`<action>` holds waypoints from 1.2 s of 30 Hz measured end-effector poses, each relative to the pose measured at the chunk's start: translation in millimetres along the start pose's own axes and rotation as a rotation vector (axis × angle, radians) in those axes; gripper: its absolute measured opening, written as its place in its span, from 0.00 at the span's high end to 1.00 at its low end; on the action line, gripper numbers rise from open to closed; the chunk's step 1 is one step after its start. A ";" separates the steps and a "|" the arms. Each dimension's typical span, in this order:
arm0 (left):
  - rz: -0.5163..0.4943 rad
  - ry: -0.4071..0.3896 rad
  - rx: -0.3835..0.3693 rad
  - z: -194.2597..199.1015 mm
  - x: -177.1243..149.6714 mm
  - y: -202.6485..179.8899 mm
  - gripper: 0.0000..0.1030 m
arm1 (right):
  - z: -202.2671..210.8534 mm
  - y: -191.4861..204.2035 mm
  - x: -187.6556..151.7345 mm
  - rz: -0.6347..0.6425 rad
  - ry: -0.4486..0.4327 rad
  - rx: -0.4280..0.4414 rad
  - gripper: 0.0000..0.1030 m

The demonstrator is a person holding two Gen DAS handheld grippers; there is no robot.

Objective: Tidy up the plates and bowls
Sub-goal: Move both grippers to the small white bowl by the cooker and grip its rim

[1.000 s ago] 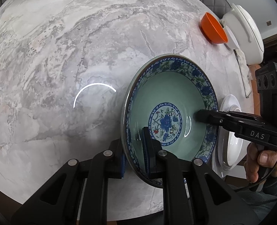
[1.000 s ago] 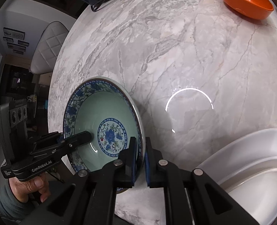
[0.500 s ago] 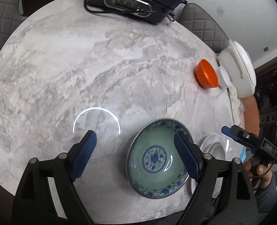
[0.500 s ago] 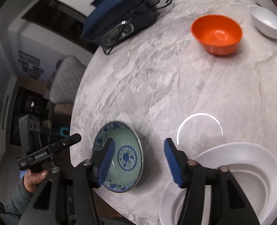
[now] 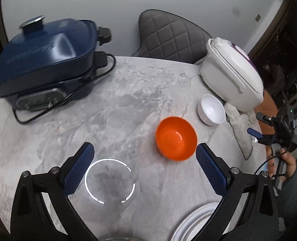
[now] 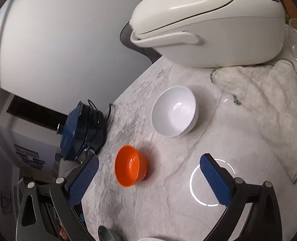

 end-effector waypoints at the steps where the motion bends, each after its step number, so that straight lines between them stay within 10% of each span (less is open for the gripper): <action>1: -0.027 0.017 -0.002 -12.5 16.9 -14.9 0.00 | -3.5 -7.3 10.7 -0.018 0.001 0.004 0.00; 14: -0.245 0.267 -0.013 -187.6 136.0 -164.1 0.02 | -59.4 -69.7 48.4 -0.200 0.051 -0.013 0.25; 36: -0.361 0.450 -0.049 -278.6 120.1 -175.2 0.48 | -79.7 -91.0 59.0 -0.186 0.139 -0.058 0.49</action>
Point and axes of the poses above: each gripper's, at about its wrist camera, not at the fingertips, and z roughly against the way its jaws point, y to its left, x to its top, the point moved 8 cm from there along -z, roughly the way its jaws point, and after that the axes turned 11 degrees about y, right-handed, at the moved point
